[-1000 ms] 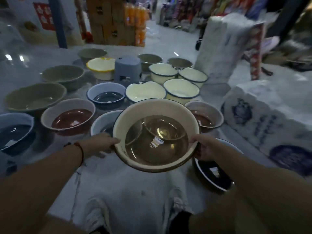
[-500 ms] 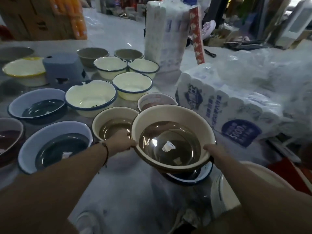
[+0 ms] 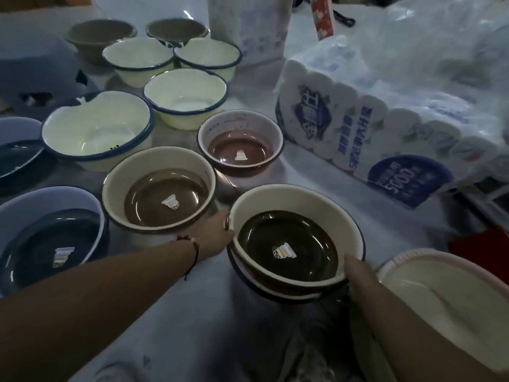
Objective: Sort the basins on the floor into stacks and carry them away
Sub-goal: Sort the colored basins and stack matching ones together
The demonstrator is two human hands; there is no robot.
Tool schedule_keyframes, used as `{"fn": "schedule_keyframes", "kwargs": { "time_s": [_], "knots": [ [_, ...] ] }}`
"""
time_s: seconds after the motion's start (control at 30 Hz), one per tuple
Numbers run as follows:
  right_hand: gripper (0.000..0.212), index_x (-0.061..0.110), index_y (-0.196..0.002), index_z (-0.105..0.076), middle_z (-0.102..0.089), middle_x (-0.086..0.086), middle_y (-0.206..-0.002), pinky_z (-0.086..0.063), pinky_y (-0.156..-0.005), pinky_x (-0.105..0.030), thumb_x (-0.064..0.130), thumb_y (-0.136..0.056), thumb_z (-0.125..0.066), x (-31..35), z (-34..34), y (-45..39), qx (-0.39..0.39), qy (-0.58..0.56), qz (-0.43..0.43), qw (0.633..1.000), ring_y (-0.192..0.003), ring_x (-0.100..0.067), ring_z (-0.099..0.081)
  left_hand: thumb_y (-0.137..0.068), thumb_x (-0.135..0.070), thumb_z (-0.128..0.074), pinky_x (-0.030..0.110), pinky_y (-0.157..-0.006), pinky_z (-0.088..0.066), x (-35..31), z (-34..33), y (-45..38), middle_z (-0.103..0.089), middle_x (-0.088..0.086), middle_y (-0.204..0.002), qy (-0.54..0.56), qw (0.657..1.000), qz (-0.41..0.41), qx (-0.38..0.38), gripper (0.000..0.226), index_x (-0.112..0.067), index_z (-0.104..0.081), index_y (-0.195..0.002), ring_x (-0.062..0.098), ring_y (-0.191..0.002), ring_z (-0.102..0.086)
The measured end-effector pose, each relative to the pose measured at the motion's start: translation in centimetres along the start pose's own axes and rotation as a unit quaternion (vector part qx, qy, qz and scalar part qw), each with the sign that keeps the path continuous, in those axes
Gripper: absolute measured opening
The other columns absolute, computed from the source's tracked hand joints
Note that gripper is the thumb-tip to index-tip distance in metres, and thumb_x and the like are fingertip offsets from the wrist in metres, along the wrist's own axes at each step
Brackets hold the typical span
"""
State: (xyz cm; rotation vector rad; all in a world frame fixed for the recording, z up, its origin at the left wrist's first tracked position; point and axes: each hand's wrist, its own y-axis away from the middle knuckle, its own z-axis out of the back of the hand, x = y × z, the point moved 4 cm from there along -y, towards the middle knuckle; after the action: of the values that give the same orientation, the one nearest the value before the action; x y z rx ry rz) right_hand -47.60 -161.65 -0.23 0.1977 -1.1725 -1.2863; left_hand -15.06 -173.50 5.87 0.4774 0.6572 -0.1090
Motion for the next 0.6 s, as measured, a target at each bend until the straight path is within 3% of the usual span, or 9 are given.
{"fn": "schedule_keyframes", "kwargs": {
  "time_s": [0.1, 0.17, 0.23, 0.3, 0.37, 0.43, 0.5, 0.6],
  "knots": [
    [0.044, 0.0, -0.124, -0.055, -0.063, -0.018, -0.108, -0.054, -0.077, -0.04, 0.022, -0.086, -0.059, -1.9, -2.3, 0.3, 0.045, 0.003, -0.034, 0.998, -0.091, -0.033, -0.061, -0.086, -0.023, -0.06, 0.028, -0.083, -0.047, 1.4, -2.7, -0.2, -0.063, -0.007, -0.115, -0.039, 0.997, 0.004, 0.062, 0.039, -0.026, -0.058, -0.126, 0.014, -0.102, -0.059],
    [0.031, 0.001, -0.12, -0.054, -0.061, -0.019, -0.107, -0.05, -0.068, -0.037, 0.01, -0.091, -0.054, -3.2, -3.5, 0.5, 0.058, 0.032, -0.052, 0.996, -0.089, -0.033, -0.059, -0.089, -0.028, -0.06, 0.03, -0.093, -0.047, 2.0, -4.4, 0.1, -0.055, -0.002, -0.129, -0.113, 0.984, -0.005, 0.139, 0.038, -0.024, -0.061, -0.127, 0.018, -0.112, -0.056],
    [0.05, -0.004, -0.136, -0.045, -0.051, -0.022, -0.134, -0.047, -0.092, -0.045, 0.015, -0.091, -0.055, -3.9, -4.1, 0.6, 0.052, 0.102, -0.051, 0.992, -0.119, -0.038, -0.052, -0.09, -0.033, -0.06, 0.034, -0.104, -0.043, 2.1, -4.9, 0.3, -0.044, 0.003, -0.137, -0.184, 0.967, -0.037, 0.174, 0.041, -0.024, -0.06, -0.13, 0.023, -0.122, -0.051],
    [0.076, -0.005, -0.149, -0.018, -0.035, -0.023, -0.15, -0.029, -0.114, -0.044, 0.021, -0.09, -0.057, -3.5, -4.0, 0.9, 0.029, 0.209, -0.012, 0.977, -0.138, -0.038, -0.033, -0.09, -0.035, -0.058, 0.039, -0.104, -0.043, 2.3, -4.5, 0.1, -0.039, 0.005, -0.142, -0.266, 0.946, -0.06, 0.174, 0.048, -0.028, -0.051, -0.137, 0.026, -0.125, -0.049],
    [0.094, -0.001, -0.15, 0.001, -0.037, -0.025, -0.146, -0.031, -0.113, -0.045, 0.02, -0.085, -0.064, -2.5, -3.7, 1.8, -0.001, 0.211, 0.038, 0.977, -0.134, -0.04, -0.038, -0.091, -0.037, -0.055, 0.043, -0.104, -0.043, 2.8, -3.8, 0.0, -0.04, 0.005, -0.144, -0.332, 0.924, -0.073, 0.174, 0.056, -0.031, -0.04, -0.144, 0.029, -0.127, -0.048],
    [0.1, 0.006, -0.151, -0.001, -0.038, -0.024, -0.143, -0.038, -0.107, -0.046, 0.023, -0.079, -0.069, -1.3, -3.5, 3.0, -0.034, 0.214, 0.109, 0.97, -0.128, -0.041, -0.043, -0.091, -0.041, -0.053, 0.047, -0.104, -0.043, 3.5, -2.8, 0.2, -0.042, 0.006, -0.144, -0.361, 0.912, -0.065, 0.184, 0.06, -0.031, -0.034, -0.147, 0.03, -0.129, -0.047],
    [0.094, 0.007, -0.149, -0.011, -0.035, -0.022, -0.145, -0.038, -0.106, -0.048, 0.03, -0.078, -0.067, -0.4, -3.6, 4.2, -0.04, 0.301, 0.189, 0.934, -0.13, -0.04, -0.04, -0.091, -0.043, -0.052, 0.047, -0.106, -0.041, 3.8, -1.4, 0.6, -0.041, 0.007, -0.147, -0.369, 0.91, -0.059, 0.179, 0.063, -0.029, -0.032, -0.149, 0.031, -0.131, -0.045],
    [0.09, 0.01, -0.152, -0.01, -0.025, -0.019, -0.153, -0.03, -0.112, -0.047, 0.038, -0.083, -0.061, 1.3, -4.2, 7.0, -0.01, 0.462, 0.288, 0.839, -0.139, -0.037, -0.027, -0.094, -0.042, -0.052, 0.04, -0.108, -0.039, 3.7, 1.2, 1.9, -0.039, 0.007, -0.15, -0.376, 0.913, -0.061, 0.145, 0.064, -0.025, -0.03, -0.151, 0.028, -0.134, -0.044]
  ]
}}
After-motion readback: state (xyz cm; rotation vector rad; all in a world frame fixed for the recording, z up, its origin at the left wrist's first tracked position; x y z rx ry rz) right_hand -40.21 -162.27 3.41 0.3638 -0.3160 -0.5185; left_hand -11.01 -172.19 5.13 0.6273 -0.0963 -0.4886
